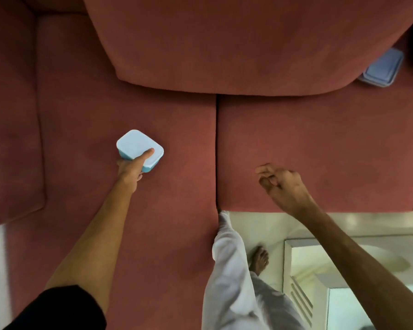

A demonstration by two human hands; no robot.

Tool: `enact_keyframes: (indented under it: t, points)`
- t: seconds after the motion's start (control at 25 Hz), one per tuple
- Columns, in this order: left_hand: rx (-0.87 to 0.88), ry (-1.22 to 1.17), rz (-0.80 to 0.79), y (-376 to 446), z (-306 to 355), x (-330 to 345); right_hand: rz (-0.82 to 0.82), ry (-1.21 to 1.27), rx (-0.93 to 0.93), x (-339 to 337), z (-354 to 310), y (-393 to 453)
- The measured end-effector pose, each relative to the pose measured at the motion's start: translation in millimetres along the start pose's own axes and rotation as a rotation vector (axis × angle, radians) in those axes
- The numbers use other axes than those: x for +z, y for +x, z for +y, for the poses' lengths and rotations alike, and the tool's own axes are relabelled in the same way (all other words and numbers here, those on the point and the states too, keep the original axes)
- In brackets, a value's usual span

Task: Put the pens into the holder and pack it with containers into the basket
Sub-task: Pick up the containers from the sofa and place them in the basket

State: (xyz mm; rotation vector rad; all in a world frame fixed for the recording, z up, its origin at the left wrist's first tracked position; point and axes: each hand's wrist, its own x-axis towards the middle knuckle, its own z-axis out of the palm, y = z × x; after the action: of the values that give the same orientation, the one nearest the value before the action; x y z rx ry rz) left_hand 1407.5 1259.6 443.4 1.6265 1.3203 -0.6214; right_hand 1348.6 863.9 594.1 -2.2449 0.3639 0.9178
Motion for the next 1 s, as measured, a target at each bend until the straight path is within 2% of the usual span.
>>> enact_keyframes:
  t: [0.12, 0.24, 0.4, 0.52, 0.68, 0.8, 0.92, 1.0]
  points:
    - [0.045, 0.174, -0.153, -33, 2, 23, 0.041, 0.068, 0.053, -6, 29, -22]
    - [0.201, 0.417, -0.389, -97, -5, 68, 0.125, 0.187, 0.153, -15, 62, -50]
    - [0.300, 0.641, -0.726, -202, -43, 150, 0.216, 0.434, 0.267, -25, 135, -98]
    - [0.357, 0.737, -0.879, -277, -85, 211, 0.241, 0.658, 0.331, -30, 201, -147]
    - [0.426, 0.913, -1.094, -392, -168, 294, 0.240, 1.112, 0.373, -29, 316, -246]
    - [0.465, 1.103, -1.207, -451, -244, 346, 0.259, 1.277, 0.328, -16, 396, -320]
    - [0.474, 1.249, -1.282, -516, -342, 403, 0.365, 1.384, 0.353, 11, 500, -403]
    - [0.470, 1.316, -1.301, -553, -398, 434, 0.506, 1.465, 0.410, 29, 567, -452]
